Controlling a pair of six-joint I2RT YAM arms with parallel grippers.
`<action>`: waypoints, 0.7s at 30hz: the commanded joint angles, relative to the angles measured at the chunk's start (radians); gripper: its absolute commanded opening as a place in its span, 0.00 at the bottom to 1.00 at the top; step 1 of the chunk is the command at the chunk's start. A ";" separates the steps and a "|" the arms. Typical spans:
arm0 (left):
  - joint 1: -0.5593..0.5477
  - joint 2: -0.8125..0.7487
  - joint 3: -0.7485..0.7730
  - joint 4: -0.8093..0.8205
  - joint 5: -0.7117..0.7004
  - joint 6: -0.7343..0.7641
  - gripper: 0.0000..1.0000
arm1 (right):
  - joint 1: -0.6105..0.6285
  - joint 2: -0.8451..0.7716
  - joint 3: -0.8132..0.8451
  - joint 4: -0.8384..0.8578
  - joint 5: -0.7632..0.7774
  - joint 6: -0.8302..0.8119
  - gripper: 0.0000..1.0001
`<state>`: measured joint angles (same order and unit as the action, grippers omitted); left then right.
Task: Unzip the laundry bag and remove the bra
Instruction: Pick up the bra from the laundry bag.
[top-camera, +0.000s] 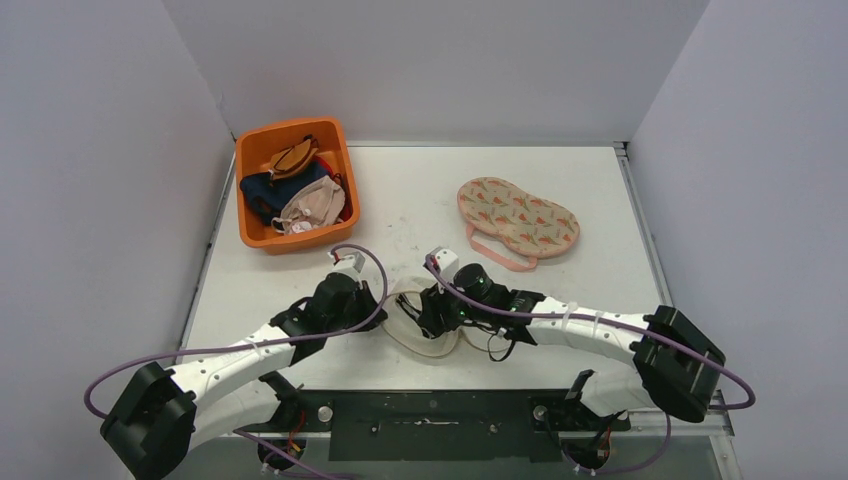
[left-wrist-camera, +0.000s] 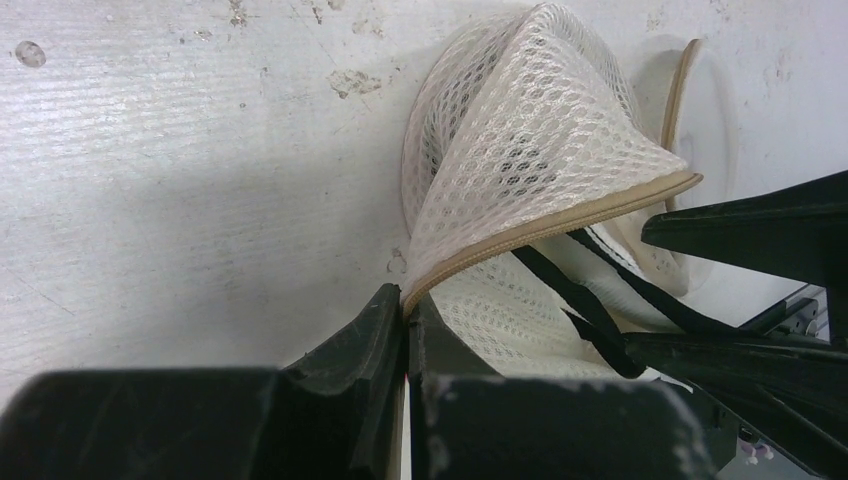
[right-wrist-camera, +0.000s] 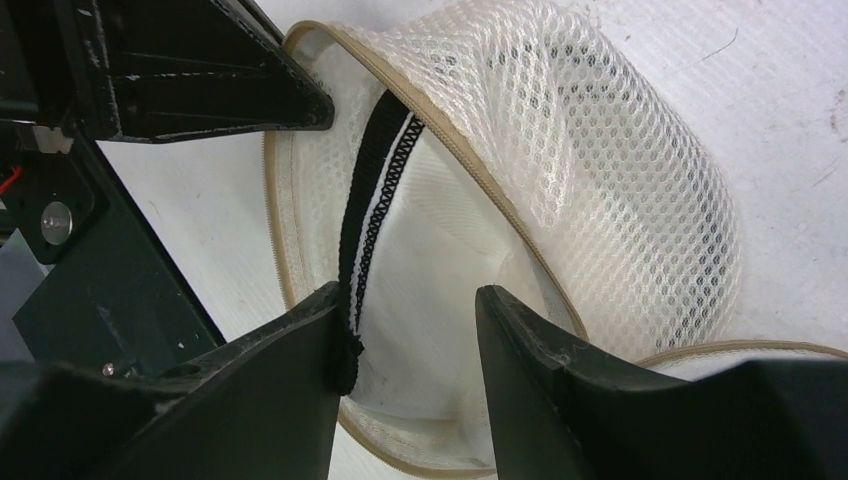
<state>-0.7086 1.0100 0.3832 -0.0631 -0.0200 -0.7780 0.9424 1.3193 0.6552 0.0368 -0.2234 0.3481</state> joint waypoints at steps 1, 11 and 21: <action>0.004 -0.017 -0.005 0.043 0.008 -0.004 0.00 | 0.014 0.032 0.050 0.037 0.007 -0.014 0.49; 0.003 -0.036 -0.034 0.049 0.009 -0.018 0.00 | 0.059 0.018 0.053 0.046 0.070 -0.012 0.56; 0.002 -0.038 -0.039 0.049 0.009 -0.023 0.00 | 0.165 0.024 0.155 -0.120 0.220 -0.123 0.54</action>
<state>-0.7086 0.9855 0.3405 -0.0555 -0.0189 -0.8001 1.0660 1.3170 0.7383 -0.0208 -0.0875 0.2890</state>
